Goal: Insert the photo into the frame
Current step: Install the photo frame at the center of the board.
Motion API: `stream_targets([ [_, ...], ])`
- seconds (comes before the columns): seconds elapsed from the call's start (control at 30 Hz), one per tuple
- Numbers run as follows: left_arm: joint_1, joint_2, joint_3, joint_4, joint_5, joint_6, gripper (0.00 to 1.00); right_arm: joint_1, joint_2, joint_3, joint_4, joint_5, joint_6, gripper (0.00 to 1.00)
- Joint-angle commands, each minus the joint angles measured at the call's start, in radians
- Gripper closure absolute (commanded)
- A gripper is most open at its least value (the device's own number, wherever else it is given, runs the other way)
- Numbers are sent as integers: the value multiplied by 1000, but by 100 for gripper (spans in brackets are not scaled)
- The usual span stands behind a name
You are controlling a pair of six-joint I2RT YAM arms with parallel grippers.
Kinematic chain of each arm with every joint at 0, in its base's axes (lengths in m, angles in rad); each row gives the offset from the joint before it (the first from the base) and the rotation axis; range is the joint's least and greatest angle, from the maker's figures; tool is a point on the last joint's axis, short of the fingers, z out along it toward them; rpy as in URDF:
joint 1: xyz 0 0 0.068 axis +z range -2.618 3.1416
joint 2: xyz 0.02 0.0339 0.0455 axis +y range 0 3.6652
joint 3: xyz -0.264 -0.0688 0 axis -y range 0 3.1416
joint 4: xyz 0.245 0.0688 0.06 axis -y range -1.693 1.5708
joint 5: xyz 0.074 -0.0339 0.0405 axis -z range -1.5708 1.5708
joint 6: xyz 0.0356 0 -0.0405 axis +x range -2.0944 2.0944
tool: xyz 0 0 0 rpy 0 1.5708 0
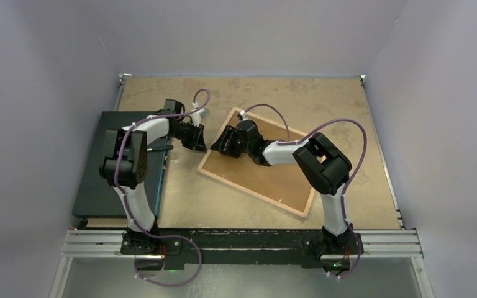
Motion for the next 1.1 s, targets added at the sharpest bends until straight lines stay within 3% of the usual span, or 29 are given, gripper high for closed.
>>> stream_targets([
  [0.0, -10, -4, -34, 10, -5, 13, 85, 6, 7, 41, 8, 27, 4, 45],
  [1.07, -30, -20, -61, 48, 4, 8, 85, 6, 89, 101, 51, -24, -15, 51],
])
